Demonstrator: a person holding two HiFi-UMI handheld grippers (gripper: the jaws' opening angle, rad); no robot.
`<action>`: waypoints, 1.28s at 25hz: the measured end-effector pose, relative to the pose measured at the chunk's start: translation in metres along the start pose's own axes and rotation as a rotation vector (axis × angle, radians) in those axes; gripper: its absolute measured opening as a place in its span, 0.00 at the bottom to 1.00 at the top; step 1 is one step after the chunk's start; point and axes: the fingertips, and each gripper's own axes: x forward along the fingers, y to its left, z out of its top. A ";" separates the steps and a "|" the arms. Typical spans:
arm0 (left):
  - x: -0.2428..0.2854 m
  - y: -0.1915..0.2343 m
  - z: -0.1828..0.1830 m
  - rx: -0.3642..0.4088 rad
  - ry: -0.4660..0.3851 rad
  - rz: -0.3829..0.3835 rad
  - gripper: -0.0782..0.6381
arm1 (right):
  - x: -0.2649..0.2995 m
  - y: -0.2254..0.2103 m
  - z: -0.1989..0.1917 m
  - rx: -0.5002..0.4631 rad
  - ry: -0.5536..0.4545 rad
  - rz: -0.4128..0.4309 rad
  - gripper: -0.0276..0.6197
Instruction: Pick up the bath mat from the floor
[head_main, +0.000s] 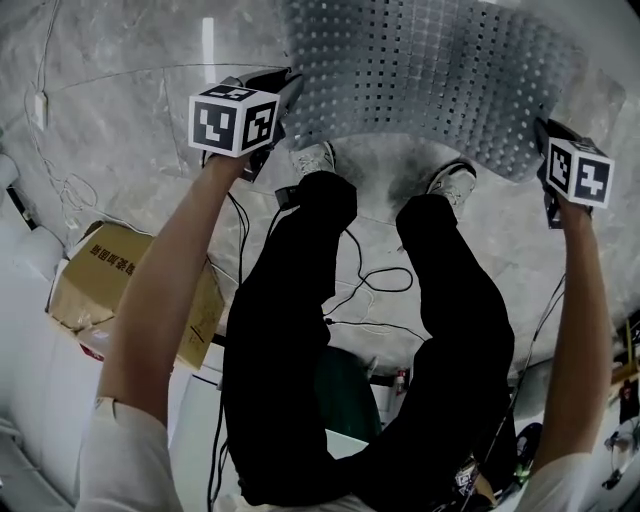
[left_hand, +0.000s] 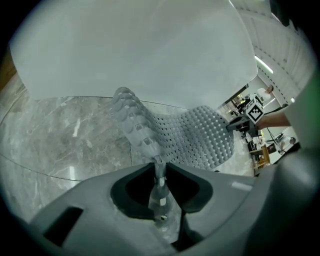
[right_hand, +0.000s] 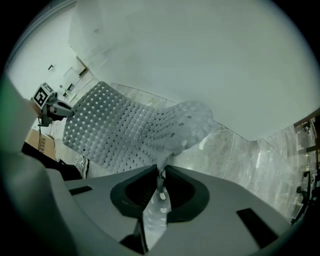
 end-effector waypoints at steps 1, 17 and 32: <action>-0.002 -0.003 0.001 -0.003 0.001 -0.004 0.22 | -0.004 0.003 0.002 -0.008 0.001 0.002 0.12; -0.053 -0.065 0.002 -0.046 0.037 -0.060 0.21 | -0.069 0.048 0.010 -0.042 0.044 0.047 0.12; -0.125 -0.110 -0.011 -0.083 0.090 -0.078 0.20 | -0.139 0.081 -0.028 0.211 0.061 0.095 0.12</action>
